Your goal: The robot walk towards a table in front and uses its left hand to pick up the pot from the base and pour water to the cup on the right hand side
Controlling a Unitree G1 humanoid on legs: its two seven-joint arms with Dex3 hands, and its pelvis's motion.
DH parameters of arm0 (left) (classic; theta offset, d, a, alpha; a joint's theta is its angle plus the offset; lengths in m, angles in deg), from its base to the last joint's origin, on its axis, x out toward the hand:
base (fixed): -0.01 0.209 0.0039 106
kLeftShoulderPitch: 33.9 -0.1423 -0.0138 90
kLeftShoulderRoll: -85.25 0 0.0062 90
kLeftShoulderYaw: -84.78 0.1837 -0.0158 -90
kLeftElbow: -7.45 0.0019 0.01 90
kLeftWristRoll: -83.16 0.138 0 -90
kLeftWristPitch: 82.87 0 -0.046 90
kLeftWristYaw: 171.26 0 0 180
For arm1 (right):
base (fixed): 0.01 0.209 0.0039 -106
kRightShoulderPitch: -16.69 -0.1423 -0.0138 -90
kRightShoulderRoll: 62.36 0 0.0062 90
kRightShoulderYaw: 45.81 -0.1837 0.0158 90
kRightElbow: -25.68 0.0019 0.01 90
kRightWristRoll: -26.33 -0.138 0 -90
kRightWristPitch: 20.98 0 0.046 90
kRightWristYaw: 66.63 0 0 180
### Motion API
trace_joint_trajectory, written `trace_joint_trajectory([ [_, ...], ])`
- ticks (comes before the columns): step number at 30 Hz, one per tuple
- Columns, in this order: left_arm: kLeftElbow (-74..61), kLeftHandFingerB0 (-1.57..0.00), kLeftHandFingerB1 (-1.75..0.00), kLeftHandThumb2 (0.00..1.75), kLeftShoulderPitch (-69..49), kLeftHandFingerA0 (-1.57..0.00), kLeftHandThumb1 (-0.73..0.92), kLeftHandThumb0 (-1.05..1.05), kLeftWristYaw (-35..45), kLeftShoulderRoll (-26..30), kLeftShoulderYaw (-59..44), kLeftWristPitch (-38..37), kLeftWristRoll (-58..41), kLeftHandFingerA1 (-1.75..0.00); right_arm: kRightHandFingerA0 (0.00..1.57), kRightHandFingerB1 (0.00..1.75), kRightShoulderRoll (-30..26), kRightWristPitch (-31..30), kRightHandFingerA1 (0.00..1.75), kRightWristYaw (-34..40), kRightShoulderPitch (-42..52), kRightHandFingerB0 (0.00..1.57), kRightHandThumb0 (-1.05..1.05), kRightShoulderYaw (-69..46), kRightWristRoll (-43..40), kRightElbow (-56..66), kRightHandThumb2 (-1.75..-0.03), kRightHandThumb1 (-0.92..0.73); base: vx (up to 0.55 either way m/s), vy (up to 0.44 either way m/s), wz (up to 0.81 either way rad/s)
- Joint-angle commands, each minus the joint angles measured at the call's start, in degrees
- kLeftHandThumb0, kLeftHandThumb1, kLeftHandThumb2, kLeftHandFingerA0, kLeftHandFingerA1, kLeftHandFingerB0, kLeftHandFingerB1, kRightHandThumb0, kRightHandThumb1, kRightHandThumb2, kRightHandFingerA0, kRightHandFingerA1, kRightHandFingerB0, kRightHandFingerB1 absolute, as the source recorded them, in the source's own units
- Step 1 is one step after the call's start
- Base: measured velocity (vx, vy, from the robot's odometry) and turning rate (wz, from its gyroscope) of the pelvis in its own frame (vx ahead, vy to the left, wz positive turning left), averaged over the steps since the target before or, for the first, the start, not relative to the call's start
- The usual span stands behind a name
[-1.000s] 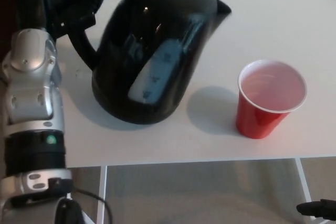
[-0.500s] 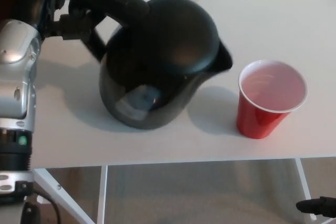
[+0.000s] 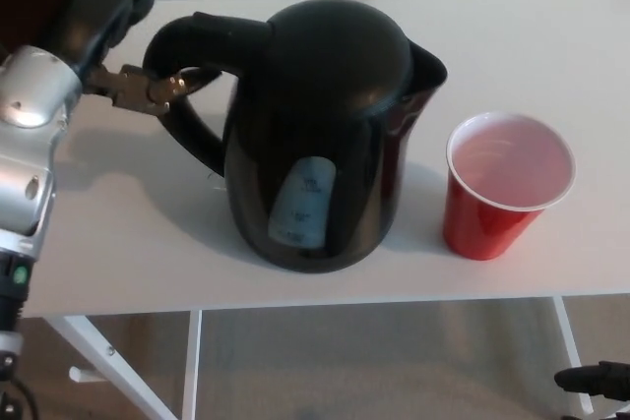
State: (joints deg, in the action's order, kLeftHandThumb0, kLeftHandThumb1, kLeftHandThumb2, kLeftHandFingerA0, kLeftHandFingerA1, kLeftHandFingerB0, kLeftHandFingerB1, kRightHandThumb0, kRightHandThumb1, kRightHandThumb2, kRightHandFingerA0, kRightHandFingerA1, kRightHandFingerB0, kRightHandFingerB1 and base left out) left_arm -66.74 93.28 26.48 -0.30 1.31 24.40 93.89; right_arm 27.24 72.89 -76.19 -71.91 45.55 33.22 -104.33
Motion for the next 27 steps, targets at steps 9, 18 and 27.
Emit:
trace_joint_trajectory([
  [9,-0.1,-0.05,-0.22,0.74,-0.9,-0.26,0.4,-0.63,2.4,7.0,10.1,0.3,9.1,-0.47,0.66,0.46,-1.1,-1.7,0.52,-0.8,-0.7,0.57,-0.36,-0.4,-0.3,1.8,-0.58,-0.61,0.0,0.0,0.0],
  [18,-3.8,0.0,0.0,0.61,-3.9,0.0,0.46,-0.89,9.9,12.0,5.5,-4.9,2.0,0.0,0.69,0.46,-1.4,-2.6,0.51,-1.0,-1.5,0.58,-0.31,-0.6,-0.3,1.5,-0.57,-0.59,0.0,0.0,0.0],
  [27,-16.4,0.0,0.0,0.6,-5.7,0.0,0.5,-0.93,16.7,13.7,-3.8,-3.5,-7.3,0.0,0.7,0.46,-1.6,-2.0,0.52,-1.1,-2.3,0.58,-0.32,-0.5,-0.2,-0.5,-0.57,-0.6,0.0,0.0,0.0],
])
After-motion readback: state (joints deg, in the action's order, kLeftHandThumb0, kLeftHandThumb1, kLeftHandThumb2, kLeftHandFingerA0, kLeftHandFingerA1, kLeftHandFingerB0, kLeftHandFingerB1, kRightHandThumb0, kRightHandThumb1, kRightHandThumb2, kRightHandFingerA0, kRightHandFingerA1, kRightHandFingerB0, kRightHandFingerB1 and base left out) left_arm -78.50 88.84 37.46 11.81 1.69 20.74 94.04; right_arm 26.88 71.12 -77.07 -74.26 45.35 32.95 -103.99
